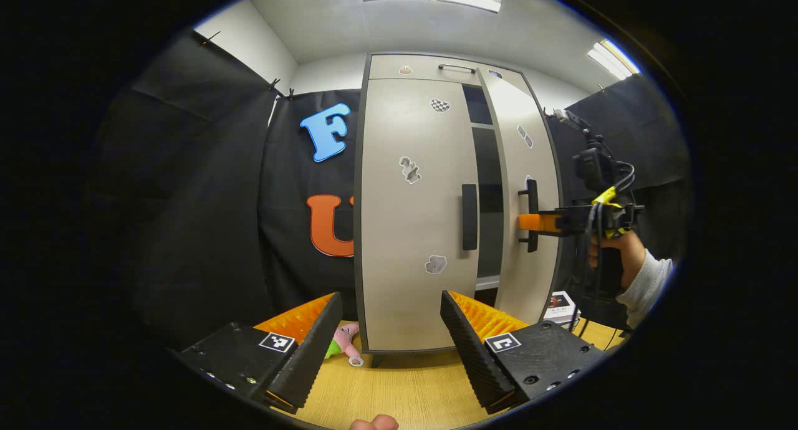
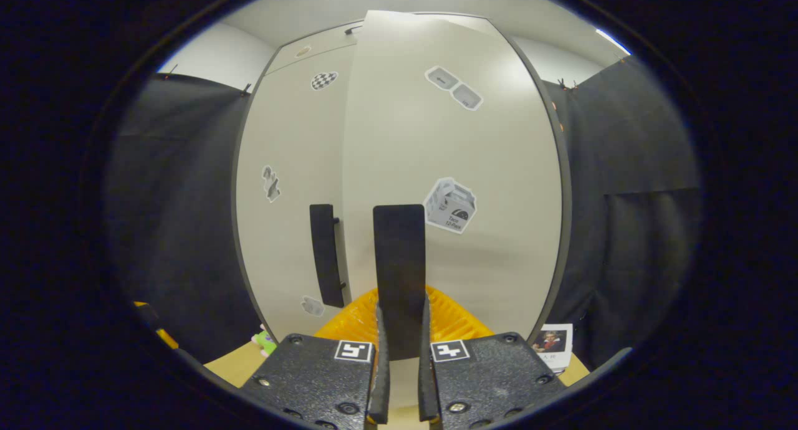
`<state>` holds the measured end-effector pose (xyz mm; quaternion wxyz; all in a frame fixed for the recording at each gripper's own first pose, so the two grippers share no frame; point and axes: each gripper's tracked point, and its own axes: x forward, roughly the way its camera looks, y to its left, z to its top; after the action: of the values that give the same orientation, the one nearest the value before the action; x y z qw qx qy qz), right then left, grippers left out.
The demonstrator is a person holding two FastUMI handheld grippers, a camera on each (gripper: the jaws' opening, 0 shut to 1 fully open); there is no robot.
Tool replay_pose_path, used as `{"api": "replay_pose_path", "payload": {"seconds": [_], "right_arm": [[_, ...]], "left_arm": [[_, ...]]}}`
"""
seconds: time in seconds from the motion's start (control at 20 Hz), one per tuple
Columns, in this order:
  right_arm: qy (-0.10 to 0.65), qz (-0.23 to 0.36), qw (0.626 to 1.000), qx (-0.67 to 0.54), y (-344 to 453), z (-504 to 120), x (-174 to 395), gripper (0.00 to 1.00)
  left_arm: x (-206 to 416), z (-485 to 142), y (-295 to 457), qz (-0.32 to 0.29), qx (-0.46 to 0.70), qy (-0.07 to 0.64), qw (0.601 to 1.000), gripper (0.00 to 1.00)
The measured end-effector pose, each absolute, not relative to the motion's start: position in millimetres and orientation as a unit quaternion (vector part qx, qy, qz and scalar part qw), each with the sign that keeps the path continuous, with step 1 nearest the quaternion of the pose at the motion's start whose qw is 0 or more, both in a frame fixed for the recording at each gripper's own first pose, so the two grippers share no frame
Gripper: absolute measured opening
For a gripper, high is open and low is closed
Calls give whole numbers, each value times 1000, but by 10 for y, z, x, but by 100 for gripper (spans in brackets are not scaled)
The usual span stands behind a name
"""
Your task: Open the right door of the double-door shoe cabinet with the right hand, and open the left door with the left hand.
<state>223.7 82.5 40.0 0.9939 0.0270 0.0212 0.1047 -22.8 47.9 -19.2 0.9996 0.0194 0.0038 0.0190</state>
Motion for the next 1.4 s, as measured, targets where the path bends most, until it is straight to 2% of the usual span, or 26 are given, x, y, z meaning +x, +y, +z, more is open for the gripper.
{"api": "replay_pose_path", "payload": {"seconds": [0.6, 0.95, 1.0, 1.05, 1.4], "right_arm": [[23, 113, 993, 20, 492, 363, 2024, 20], [14, 81, 997, 13, 256, 368, 1984, 19], [12, 79, 997, 15, 245, 370, 1982, 14], [12, 80, 997, 15, 233, 365, 1973, 16], [3, 62, 998, 4, 92, 383, 1993, 11]], "left_arm": [[-207, -210, 320, 29, 15, 3, 999, 95], [-173, -190, -4, 14, 9, -2, 1000, 95], [-163, -197, -64, 8, 4, -1, 1000, 95], [-153, -206, -131, 1, 0, 0, 1000, 95], [-113, -229, -314, -15, 10, 2, 1000, 95]]}}
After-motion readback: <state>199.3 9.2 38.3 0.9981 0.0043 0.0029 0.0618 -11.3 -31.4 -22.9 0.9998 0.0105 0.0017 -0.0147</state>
